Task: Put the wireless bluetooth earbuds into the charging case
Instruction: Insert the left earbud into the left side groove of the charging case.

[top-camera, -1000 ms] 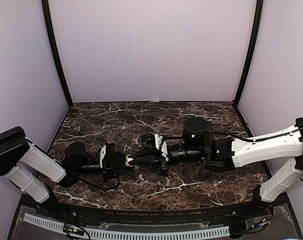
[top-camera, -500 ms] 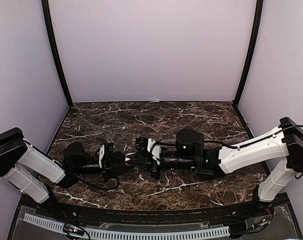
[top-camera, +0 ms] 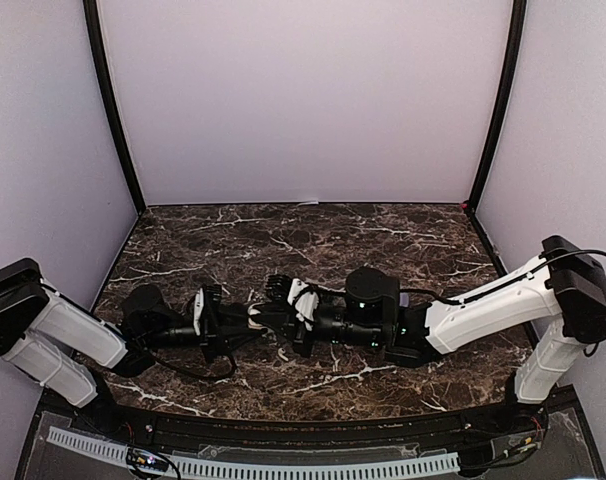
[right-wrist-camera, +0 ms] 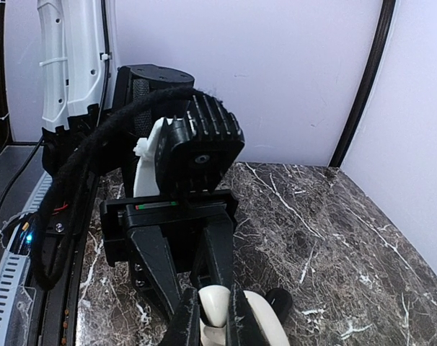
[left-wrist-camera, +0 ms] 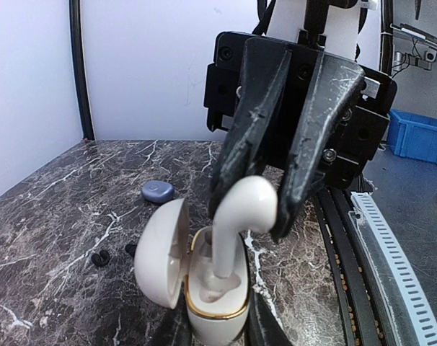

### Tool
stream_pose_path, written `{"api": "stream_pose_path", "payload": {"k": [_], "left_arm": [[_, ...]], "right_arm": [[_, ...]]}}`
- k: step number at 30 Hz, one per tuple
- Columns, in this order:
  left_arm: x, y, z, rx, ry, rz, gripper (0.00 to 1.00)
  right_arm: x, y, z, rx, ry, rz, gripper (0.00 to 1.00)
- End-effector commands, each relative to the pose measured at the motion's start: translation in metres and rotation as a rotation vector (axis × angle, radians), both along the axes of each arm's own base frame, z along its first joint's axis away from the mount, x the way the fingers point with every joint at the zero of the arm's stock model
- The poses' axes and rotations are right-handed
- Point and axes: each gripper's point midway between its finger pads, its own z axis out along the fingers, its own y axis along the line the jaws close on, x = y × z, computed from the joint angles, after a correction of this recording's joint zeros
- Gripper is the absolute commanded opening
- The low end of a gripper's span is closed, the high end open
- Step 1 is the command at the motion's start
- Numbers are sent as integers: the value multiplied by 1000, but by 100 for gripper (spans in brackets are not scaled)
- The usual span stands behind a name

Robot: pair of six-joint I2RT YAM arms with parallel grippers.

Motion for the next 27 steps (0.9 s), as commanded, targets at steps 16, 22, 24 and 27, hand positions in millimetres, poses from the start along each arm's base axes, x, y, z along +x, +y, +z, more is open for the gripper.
{"api": "stream_pose_path", "payload": {"k": [16,22,24,27], "left_arm": [[-6,3,14,-39,-56,-5,8],[-7,4,15,-41,-62,-1,7],[-6,5,16,-43,-64,3,7],[-6,5,16,-43,-64,6,7]], "right_arm": [[-3,9,-6,-4,-13,-16,0],[-2,11,-7,-11,-7,-22,0],[-2,11,-7,-13,-5,-25,0],[-2,9,-10,-18,-1,-32,2]]}}
